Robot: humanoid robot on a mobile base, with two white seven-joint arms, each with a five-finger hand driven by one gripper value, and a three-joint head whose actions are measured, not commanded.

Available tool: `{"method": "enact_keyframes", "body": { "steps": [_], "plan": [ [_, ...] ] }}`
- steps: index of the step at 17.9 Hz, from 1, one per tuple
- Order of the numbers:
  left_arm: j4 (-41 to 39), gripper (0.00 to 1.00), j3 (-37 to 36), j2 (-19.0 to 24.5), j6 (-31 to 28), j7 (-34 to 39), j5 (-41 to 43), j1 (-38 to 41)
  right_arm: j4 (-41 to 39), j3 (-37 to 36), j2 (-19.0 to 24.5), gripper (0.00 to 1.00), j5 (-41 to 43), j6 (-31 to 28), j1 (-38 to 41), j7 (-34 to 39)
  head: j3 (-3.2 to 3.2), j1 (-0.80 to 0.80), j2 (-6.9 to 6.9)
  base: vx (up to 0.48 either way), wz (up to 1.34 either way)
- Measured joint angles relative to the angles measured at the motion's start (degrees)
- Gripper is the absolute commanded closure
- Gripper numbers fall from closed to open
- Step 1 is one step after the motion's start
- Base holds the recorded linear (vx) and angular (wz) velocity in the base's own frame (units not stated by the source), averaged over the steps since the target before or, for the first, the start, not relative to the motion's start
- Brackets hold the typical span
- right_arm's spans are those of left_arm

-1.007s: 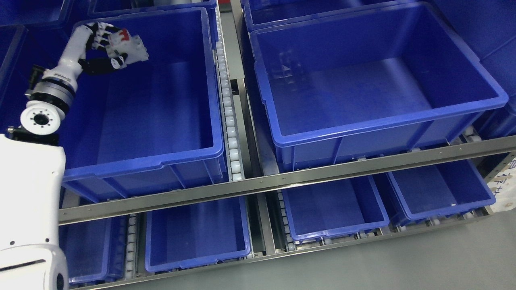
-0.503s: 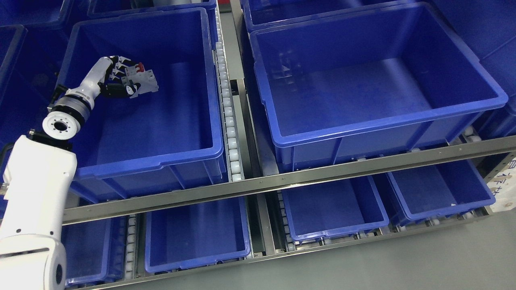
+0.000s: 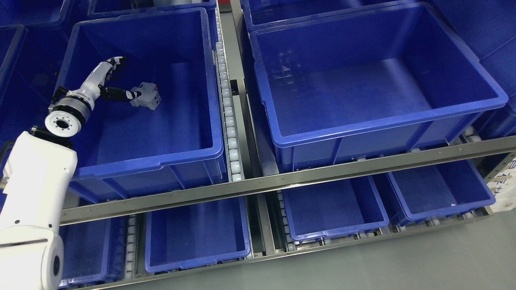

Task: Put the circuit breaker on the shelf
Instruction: 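Open the left hand to drop the breaker into the bin, withdraw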

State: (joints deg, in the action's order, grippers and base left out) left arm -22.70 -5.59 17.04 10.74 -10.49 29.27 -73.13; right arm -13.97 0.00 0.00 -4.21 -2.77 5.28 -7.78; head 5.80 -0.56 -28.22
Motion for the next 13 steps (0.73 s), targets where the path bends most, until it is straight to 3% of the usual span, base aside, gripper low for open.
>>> {"method": "enact_keyframes", "body": {
  "steps": [3, 9, 13],
  "plan": [
    [-2.04, 0.01, 2.24, -0.05, -0.16, 4.15, -0.81, -0.70, 0.00, 0.00, 0.00, 0.00, -0.01, 0.00, 0.00, 0.00, 0.00, 0.00, 0.00, 0.000, 0.00],
    [-11.59, 0.01, 14.11, -2.87, -0.14, 5.43, -8.82, 2.13, 0.00, 0.00, 0.00, 0.00, -0.01, 0.00, 0.00, 0.00, 0.00, 0.00, 0.00, 0.000, 0.00],
    [-23.10, 0.01, 19.47, -6.70, -6.98, 5.60, -13.54, 8.93, 0.00, 0.00, 0.00, 0.00, -0.01, 0.00, -0.01, 0.00, 0.00, 0.00, 0.01, -0.011, 0.00]
  ]
}}
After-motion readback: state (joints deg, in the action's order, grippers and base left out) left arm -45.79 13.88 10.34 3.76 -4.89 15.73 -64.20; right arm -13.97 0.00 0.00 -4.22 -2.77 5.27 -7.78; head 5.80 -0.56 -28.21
